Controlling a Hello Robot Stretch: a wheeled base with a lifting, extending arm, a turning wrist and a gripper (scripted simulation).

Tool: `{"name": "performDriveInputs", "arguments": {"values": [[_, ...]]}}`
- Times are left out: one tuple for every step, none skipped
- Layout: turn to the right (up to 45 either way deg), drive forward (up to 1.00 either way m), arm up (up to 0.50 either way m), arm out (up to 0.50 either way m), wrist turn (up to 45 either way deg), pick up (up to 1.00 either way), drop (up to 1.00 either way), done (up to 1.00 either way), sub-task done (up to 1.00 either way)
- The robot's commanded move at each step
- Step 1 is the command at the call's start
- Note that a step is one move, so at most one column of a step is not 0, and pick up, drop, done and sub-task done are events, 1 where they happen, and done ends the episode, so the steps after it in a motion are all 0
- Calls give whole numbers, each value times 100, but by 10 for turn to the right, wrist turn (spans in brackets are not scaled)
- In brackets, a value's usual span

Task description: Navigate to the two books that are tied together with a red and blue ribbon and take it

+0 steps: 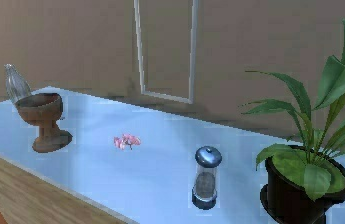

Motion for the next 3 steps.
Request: {"name": "performDriveInputs", "arguments": {"values": [[0,0,50,0,0,0,0,0,0],[0,0,38,0,0,0,0,0,0],[0,0,0,42,0,0,0,0,0]]}}
